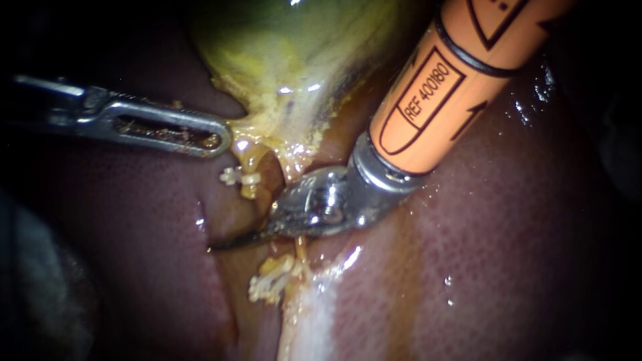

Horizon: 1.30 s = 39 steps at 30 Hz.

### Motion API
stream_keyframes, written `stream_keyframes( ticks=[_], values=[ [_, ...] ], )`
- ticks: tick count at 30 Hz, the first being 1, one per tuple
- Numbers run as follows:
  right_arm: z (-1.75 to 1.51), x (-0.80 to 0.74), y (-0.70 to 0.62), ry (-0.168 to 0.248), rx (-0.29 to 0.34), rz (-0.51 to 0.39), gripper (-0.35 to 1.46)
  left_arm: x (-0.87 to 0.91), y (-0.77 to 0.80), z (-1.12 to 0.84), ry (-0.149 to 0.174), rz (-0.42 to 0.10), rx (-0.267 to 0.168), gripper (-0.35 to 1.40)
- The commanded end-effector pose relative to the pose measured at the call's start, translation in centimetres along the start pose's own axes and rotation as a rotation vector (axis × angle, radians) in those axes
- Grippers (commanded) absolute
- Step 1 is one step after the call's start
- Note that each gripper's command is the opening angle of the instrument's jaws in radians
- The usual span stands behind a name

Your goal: Go back from the cut left tube

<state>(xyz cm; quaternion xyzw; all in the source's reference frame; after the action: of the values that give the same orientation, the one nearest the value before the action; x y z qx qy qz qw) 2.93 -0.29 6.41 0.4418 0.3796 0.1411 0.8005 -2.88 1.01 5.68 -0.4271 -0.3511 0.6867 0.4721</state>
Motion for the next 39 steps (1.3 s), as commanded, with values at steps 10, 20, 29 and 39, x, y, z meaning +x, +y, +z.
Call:
stream_keyframes(
  ticks=[10, 20, 29, 39],
  values=[
    [-0.02, 0.03, 0.01, 0.081, -0.109, 0.010, 0.96, 0.00, -0.01, 0.00, 0.000, 0.001, 0.000, -0.35],
    [-0.04, 0.08, -0.03, 0.098, -0.130, 0.015, 1.30, 0.00, -0.01, -0.01, -0.001, 0.001, -0.001, -0.35],
    [-0.30, 0.09, -0.30, 0.122, -0.217, -0.036, 1.43, 0.00, -0.03, -0.03, -0.002, 0.007, -0.002, -0.35],
    [-1.06, 0.01, -0.57, 0.048, -0.363, -0.200, 1.43, -0.01, -0.03, -0.03, -0.002, 0.008, -0.002, -0.35]
  ],
)
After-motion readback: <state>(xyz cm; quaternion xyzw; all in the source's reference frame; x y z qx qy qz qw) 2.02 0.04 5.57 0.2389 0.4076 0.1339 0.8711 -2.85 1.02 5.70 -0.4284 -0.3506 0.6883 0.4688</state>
